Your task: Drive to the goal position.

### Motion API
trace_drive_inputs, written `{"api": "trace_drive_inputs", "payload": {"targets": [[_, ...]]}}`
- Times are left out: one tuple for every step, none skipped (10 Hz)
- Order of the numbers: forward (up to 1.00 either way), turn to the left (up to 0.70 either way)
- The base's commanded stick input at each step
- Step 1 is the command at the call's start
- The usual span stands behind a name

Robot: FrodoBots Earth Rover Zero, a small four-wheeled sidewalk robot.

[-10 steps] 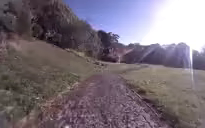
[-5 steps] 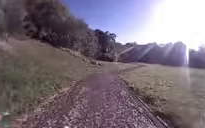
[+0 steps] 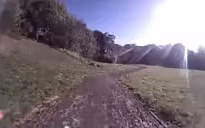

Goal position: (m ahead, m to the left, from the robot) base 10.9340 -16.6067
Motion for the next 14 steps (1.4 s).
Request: {"api": "trace_drive_inputs", "payload": {"targets": [[1.0, 0.0], [1.0, 0.0], [1.0, 0.0], [1.0, 0.0], [1.0, 0.0], [1.0, 0.0], [1.0, 0.0], [1.0, 0.0], [1.0, 0.0], [1.0, 0.0], [1.0, 0.0], [1.0, 0.0], [1.0, 0.0], [1.0, -0.31]]}}
